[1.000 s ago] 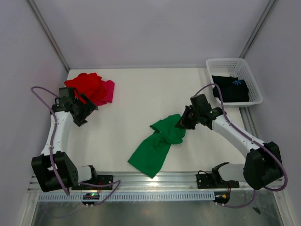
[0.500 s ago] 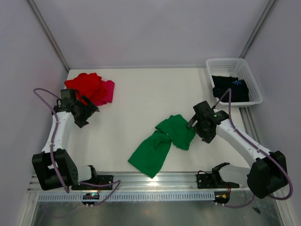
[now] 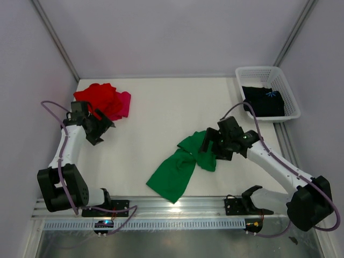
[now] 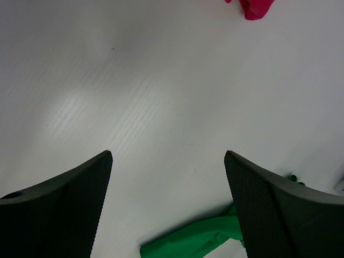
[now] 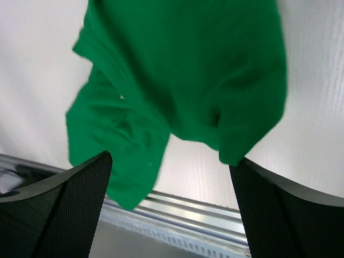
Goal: Fold and stack the t-shirts
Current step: Move the tshirt to the center of the board
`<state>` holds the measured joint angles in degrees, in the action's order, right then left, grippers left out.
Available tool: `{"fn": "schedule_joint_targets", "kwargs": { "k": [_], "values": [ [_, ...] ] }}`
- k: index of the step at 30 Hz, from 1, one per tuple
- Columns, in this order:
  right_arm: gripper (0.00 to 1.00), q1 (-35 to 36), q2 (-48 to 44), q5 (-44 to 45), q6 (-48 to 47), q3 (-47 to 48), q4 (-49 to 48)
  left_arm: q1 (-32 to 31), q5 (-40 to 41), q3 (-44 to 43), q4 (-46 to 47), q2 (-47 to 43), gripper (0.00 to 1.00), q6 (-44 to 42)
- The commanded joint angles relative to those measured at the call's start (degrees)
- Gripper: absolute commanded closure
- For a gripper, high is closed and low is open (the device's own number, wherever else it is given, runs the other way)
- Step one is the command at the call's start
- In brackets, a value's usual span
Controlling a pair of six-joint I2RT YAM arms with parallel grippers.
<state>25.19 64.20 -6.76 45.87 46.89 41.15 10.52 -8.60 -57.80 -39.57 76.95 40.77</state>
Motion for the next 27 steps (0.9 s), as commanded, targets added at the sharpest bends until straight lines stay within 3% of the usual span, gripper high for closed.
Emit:
{"fn": "schedule_joint_targets", "kwargs": {
  "k": [1,5,11,17,22,27],
  "values": [
    [0.07,7.5,1.4,-2.6,-13.6,1.7,-0.6,-0.1,-1.1,-1.3,2.2,0.3,0.13,0.9],
    [0.07,16.0,4.9,10.7,-16.4,4.2,2.2,0.0,-1.7,-1.3,2.4,1.3,0.13,1.1],
    [0.07,30.2,13.0,35.6,-11.8,12.2,10.6,-0.1,-1.7,-1.5,1.7,1.5,0.13,1.1],
    [0.08,37.1,29.6,52.6,-5.5,17.2,18.2,-0.1,-1.4,-2.6,0.4,1.3,0.13,0.6],
    [0.08,41.6,40.5,56.0,-2.6,22.4,21.8,-0.1,-0.3,-3.5,-0.9,0.7,0.13,-0.2],
    [0.12,42.1,43.3,58.6,2.6,22.8,24.3,-0.1,0.1,-3.2,-0.9,0.0,0.13,-0.5]
  ]
}}
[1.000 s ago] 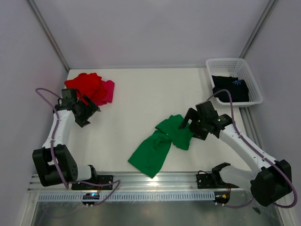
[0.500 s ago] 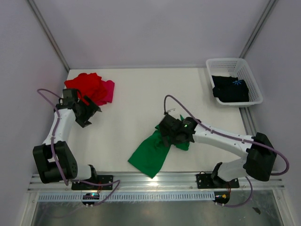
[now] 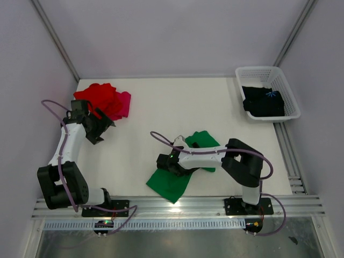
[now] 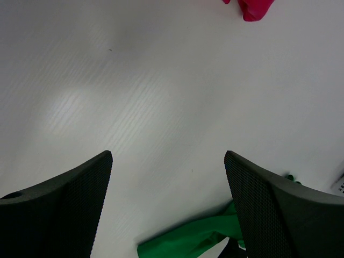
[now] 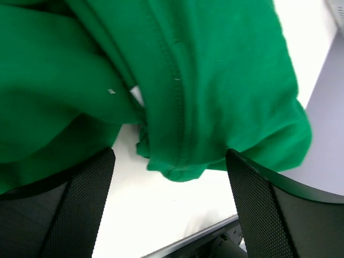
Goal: Fold and stack the t-shirts
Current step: Move the tshirt to the center of the board, then flatten out the tshirt
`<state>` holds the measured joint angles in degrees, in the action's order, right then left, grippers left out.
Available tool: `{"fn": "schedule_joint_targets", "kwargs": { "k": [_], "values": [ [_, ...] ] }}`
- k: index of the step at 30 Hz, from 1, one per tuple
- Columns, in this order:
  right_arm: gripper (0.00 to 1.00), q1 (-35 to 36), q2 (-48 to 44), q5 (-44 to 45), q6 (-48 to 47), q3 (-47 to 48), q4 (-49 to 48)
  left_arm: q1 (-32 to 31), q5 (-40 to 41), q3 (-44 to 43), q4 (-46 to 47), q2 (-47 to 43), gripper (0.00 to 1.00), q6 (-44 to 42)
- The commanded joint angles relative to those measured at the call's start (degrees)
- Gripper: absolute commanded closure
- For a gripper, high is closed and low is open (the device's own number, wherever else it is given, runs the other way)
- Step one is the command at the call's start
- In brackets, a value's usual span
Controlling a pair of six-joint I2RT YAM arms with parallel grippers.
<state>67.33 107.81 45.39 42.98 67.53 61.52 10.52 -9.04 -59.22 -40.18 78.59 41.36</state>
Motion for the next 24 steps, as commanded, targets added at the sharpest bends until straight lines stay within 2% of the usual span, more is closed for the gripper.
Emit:
{"fn": "schedule_joint_targets", "kwargs": {
  "k": [1,9,11,12,18,19,22,23,24],
  "values": [
    [0.14,-0.1,-0.1,6.6,5.7,2.3,4.3,-0.1,0.3,-1.6,-0.3,-1.4,0.13,-1.1],
    [0.16,-0.2,-0.3,10.8,7.3,5.9,9.5,-0.1,-0.8,-1.1,0.5,-0.9,0.13,-0.1],
    [0.19,-0.3,-0.1,11.1,6.8,6.0,8.9,0.0,-0.8,-0.8,0.6,-0.9,0.13,0.0],
    [0.26,-0.3,0.4,11.1,6.5,6.1,8.5,-0.1,-0.7,-0.8,0.6,-1.0,0.13,-0.1],
    [0.51,-0.3,1.6,9.8,6.3,5.1,6.7,-0.1,0.0,-0.3,0.2,-1.8,0.13,-0.6],
    [0.58,-0.3,1.8,9.5,6.2,4.9,6.3,-0.1,0.2,-0.2,0.1,-2.0,0.13,-0.7],
    [0.71,-0.3,1.7,8.7,5.7,4.1,5.2,-0.1,0.2,-0.1,-0.1,-2.1,0.13,-0.9],
    [0.81,-0.3,1.6,8.5,5.2,3.9,4.5,-0.1,0.2,-0.1,0.0,-2.1,0.13,-0.8],
    [0.85,-0.4,1.4,8.1,4.9,3.7,4.3,-0.1,0.2,-0.2,0.0,-2.2,0.13,-0.8]
  ]
}}
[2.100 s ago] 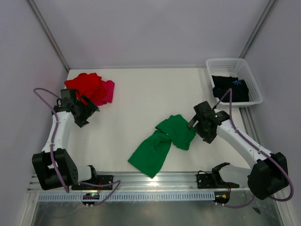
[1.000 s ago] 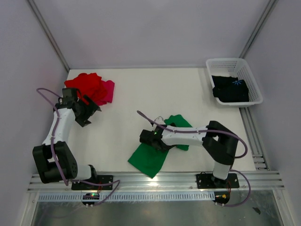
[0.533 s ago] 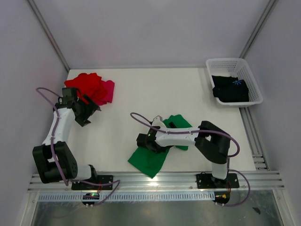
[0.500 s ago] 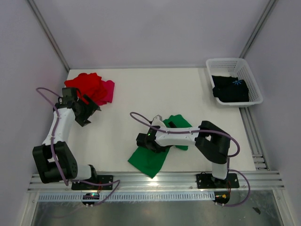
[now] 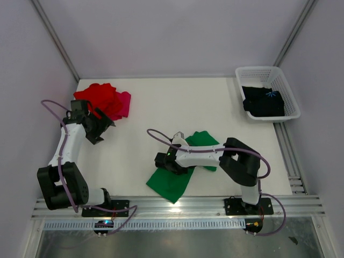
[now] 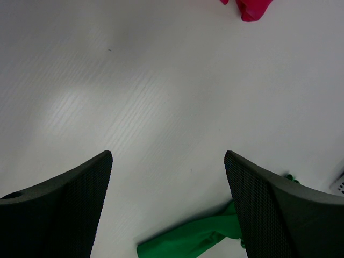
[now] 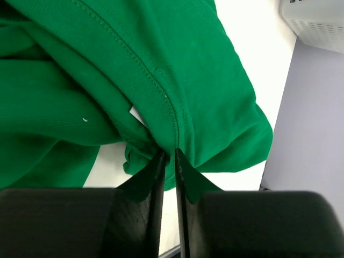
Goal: Fold and stack the t-shirts
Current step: Flatten out the tshirt
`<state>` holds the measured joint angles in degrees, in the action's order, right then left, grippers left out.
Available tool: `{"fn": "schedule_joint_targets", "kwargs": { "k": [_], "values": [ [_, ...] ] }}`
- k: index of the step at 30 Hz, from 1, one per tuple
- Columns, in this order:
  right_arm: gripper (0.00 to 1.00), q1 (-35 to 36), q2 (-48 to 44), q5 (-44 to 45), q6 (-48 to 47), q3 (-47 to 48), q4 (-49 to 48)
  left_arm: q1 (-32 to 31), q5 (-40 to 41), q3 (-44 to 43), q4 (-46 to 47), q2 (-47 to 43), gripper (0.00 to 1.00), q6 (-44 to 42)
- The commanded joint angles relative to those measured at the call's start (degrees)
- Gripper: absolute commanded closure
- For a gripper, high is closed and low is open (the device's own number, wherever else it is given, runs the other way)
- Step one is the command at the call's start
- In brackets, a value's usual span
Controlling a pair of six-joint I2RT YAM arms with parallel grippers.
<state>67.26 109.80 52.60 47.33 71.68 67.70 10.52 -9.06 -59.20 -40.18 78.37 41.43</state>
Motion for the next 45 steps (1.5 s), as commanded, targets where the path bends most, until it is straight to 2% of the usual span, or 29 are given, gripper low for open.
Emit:
{"fn": "schedule_joint_targets", "kwargs": {
  "k": [1,2,7,12,15,16,18,19,23,27,34,37,40,41,42,45],
  "values": [
    [0.89,-0.3,-0.7,0.8,0.4,-0.6,-2.1,-0.1,0.0,-0.2,0.1,-1.9,0.13,-0.8],
    [0.95,-0.3,-1.2,0.8,0.4,-0.6,-2.1,-0.1,-0.1,-0.2,0.2,-1.9,0.13,-0.8],
    [0.97,-2.0,-3.3,5.6,1.4,2.8,1.1,-0.1,-1.0,-0.3,0.6,-1.8,0.13,-0.1],
    [0.97,-10.7,-11.6,9.4,-2.1,11.5,2.3,-0.1,-1.5,-0.5,0.6,-1.9,0.13,-0.1],
    [0.97,-16.0,-16.4,9.5,-9.3,16.2,-2.2,-0.1,-1.2,-0.3,0.4,-2.3,0.13,-0.4],
    [0.97,-17.0,-19.2,9.2,-14.9,17.3,-4.2,-0.1,-1.3,-0.2,0.5,-2.4,0.13,-0.4],
    [0.97,-19.3,-21.2,9.0,-20.4,21.0,-8.9,-0.1,-1.3,0.0,0.6,-2.7,0.13,-0.4],
    [0.97,-19.7,-21.8,9.0,-25.3,22.6,-10.0,0.0,-1.4,0.1,0.6,-2.6,0.13,-0.3],
    [0.97,-20.4,-20.0,10.3,-33.3,34.6,-10.0,-0.1,-1.7,0.3,1.1,-2.4,0.13,0.2],
    [0.97,-20.4,-19.4,7.2,-36.6,47.6,-9.8,-0.1,-1.7,0.8,1.4,-2.6,0.13,0.6],
    [0.97,-20.4,-20.8,0.5,-40.6,57.3,-9.3,-0.1,-1.7,1.4,2.2,-2.4,0.13,1.1],
    [0.97,-20.4,-22.9,-5.6,-43.8,57.2,-12.4,-0.1,-2.5,1.2,3.0,-1.6,0.13,1.6],
    [0.96,-20.4,-29.7,-20.3,-47.0,49.0,-22.9,-0.1,-3.0,1.2,3.8,-1.0,0.13,2.3],
    [0.96,-20.4,-31.6,-29.7,-47.0,46.5,-28.9,-0.1,-3.1,1.2,4.0,-0.9,0.13,2.3],
    [0.95,-20.4,-33.1,-34.1,-46.9,43.0,-31.3,-0.1,-3.2,1.2,4.1,-0.5,0.13,2.3],
    [0.95,-20.4,-34.6,-47.9,-44.3,43.9,-35.0,-0.1,-3.2,1.4,4.6,-0.1,0.13,2.4]
  ]
}}
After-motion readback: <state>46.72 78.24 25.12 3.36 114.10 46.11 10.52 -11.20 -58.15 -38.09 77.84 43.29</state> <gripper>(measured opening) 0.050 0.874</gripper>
